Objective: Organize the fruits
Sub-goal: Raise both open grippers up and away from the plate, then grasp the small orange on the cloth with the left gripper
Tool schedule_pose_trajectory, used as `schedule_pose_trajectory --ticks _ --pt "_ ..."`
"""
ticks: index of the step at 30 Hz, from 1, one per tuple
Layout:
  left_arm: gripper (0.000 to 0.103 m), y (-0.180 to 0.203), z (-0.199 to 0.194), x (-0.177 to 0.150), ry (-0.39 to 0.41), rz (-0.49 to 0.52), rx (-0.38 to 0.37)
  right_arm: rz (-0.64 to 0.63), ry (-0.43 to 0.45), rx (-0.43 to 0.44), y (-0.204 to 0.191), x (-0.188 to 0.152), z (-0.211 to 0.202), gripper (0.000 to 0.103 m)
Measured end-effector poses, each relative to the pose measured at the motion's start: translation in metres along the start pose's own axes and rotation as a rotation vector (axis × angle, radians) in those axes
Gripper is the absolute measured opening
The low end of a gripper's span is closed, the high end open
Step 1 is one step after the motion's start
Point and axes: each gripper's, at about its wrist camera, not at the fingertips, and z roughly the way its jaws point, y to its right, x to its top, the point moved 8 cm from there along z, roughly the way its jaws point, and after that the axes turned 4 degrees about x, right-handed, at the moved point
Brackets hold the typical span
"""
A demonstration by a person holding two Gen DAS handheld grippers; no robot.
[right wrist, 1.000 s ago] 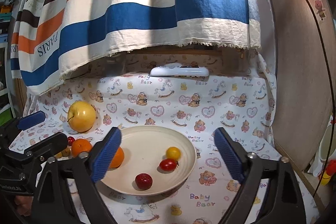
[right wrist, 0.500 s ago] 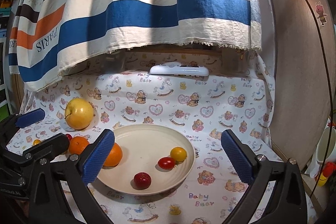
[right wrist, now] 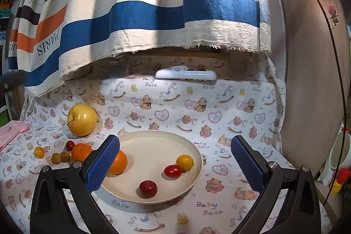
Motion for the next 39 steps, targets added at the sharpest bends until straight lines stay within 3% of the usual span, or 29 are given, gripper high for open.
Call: schedule_pose_trajectory --ticks 3,11,15,18,23,29,34,39 --pt "0.102 -0.03 -0.003 -0.004 -0.015 -0.018 0.043 -0.001 0.0 -0.001 -0.001 0.0 0.0 0.102" --pt "0.097 -0.076 0.015 -0.051 -0.171 -0.098 0.071 -0.009 -0.004 -0.005 -0.004 0.0 0.001 0.102" --pt "0.095 -0.085 0.037 -0.076 -0.318 -0.127 0.097 -0.05 0.019 -0.036 -0.005 0.01 -0.008 0.102" --pt "0.079 -0.092 0.046 -0.096 -0.408 -0.181 0.091 -0.029 0.044 -0.027 -0.004 0.021 -0.02 0.102" --pt "0.056 -0.086 0.057 -0.123 -0.538 -0.22 0.046 0.012 0.006 0.064 -0.027 0.035 -0.015 0.102" --pt "0.053 -0.069 0.062 -0.137 -0.609 -0.202 -0.018 -0.018 -0.008 0.143 -0.077 0.049 -0.003 0.102" --pt "0.053 -0.065 0.068 -0.151 -0.665 -0.18 -0.014 -0.087 -0.025 0.175 -0.121 0.058 0.011 0.102" --pt "0.053 -0.056 0.067 -0.159 -0.703 -0.148 -0.044 -0.055 -0.056 0.224 -0.149 0.059 0.035 0.102"
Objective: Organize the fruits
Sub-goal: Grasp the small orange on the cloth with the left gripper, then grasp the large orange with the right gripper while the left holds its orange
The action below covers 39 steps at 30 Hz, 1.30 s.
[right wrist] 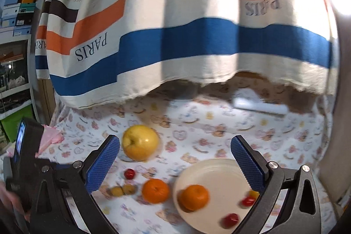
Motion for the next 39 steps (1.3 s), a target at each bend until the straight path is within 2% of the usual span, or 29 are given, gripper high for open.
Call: schedule_pose_trajectory --ticks 5,6,8,9,12,16,17,18,19,22,24,29,35,39 --pt "0.049 -0.002 0.009 -0.002 -0.031 -0.012 -0.014 0.084 -0.096 0.083 -0.005 -0.019 0.03 0.093" --pt "0.044 -0.004 0.011 -0.002 -0.035 -0.019 -0.012 0.091 -0.109 0.093 -0.005 -0.024 0.033 0.091" --pt "0.041 -0.004 0.012 -0.005 -0.056 -0.031 -0.04 0.096 -0.15 0.126 -0.004 -0.034 0.04 0.076" --pt "0.041 -0.002 0.011 -0.005 -0.058 -0.028 -0.049 0.101 -0.167 0.139 -0.002 -0.039 0.043 0.074" --pt "0.041 0.002 0.012 -0.004 -0.046 0.013 -0.001 0.104 -0.195 0.142 0.001 -0.05 0.051 0.07" --pt "0.041 0.001 0.019 -0.008 -0.069 0.016 0.014 0.083 -0.223 0.141 0.0 -0.06 0.057 0.068" --pt "0.04 0.0 0.019 -0.007 -0.056 0.02 0.022 0.079 -0.227 0.143 -0.001 -0.062 0.057 0.066" --pt "0.032 0.001 0.018 -0.006 -0.047 0.02 0.009 0.074 -0.228 0.144 -0.002 -0.062 0.057 0.065" --pt "0.027 0.002 0.018 -0.006 -0.048 0.019 -0.008 0.065 -0.228 0.147 -0.004 -0.063 0.057 0.061" --pt "0.027 0.002 0.016 -0.005 -0.028 0.031 0.007 0.049 -0.234 0.154 -0.007 -0.064 0.057 0.05" --pt "0.027 0.002 0.01 -0.001 0.001 0.035 0.012 0.045 -0.242 0.161 -0.008 -0.066 0.057 0.049" --pt "0.027 0.006 -0.017 0.013 0.164 0.07 0.053 0.034 -0.267 0.165 -0.011 -0.074 0.063 0.048" --pt "0.027 0.012 -0.047 0.025 0.343 0.078 0.022 0.023 -0.316 0.144 -0.011 -0.083 0.068 0.046" --pt "0.027 0.017 -0.058 0.027 0.415 0.097 0.034 0.023 -0.354 0.136 -0.011 -0.091 0.073 0.046"
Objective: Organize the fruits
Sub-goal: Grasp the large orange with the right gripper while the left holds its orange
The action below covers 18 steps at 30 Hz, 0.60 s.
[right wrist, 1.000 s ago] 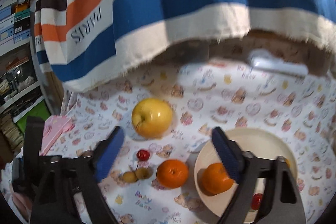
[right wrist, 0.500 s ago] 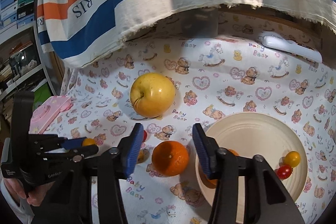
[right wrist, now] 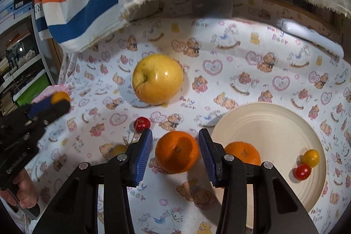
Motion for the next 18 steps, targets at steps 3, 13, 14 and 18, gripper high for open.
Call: schedule_pose_trajectory --ticks 3,13,14,18 --pt "0.027 -0.001 0.0 0.0 0.003 -0.005 0.0 0.003 -0.021 0.004 0.001 -0.003 0.005 0.045" --pt "0.027 -0.003 0.0 -0.001 0.003 -0.028 0.002 -0.025 -0.052 -0.023 -0.002 -0.01 0.015 0.045" --pt "0.027 -0.003 -0.001 -0.001 0.006 -0.023 0.003 -0.025 -0.054 -0.024 -0.002 -0.01 0.015 0.045" --pt "0.027 0.0 -0.002 0.0 0.012 -0.006 0.005 -0.036 -0.064 -0.035 -0.001 -0.01 0.016 0.045"
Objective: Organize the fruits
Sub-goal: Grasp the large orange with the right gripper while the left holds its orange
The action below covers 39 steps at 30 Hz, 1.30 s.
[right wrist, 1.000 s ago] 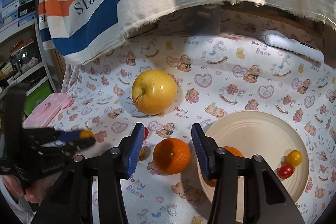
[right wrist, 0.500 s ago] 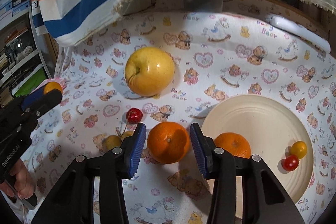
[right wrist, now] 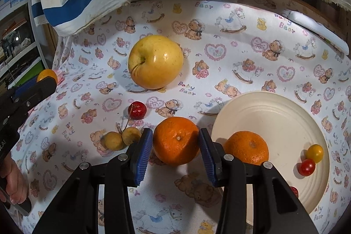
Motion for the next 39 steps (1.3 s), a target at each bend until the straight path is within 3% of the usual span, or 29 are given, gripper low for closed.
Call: schedule_pose_trajectory --ticks 15,17,27,30,32,39 --pt "0.027 0.0024 0.0001 0.0002 0.001 0.018 0.003 -0.049 -0.02 -0.042 -0.0014 -0.001 0.0042 0.046" --pt "0.027 0.0025 -0.0002 -0.0003 0.002 0.023 0.006 -0.055 -0.029 -0.037 -0.0016 -0.0018 0.0055 0.052" --pt "0.027 0.0041 -0.0009 -0.0004 0.006 0.041 0.003 -0.078 -0.042 -0.048 -0.0042 -0.0043 0.0075 0.056" --pt "0.027 0.004 -0.0004 -0.0009 0.004 0.039 0.002 -0.091 -0.046 -0.067 -0.0056 -0.0053 0.0081 0.056" --pt "0.027 0.004 -0.0008 -0.0007 0.005 0.039 0.002 -0.085 -0.044 -0.095 -0.0033 -0.0048 0.0081 0.047" --pt "0.027 0.004 -0.0015 0.0001 0.006 0.041 0.002 -0.069 -0.039 -0.079 0.0005 -0.0022 0.0062 0.046"
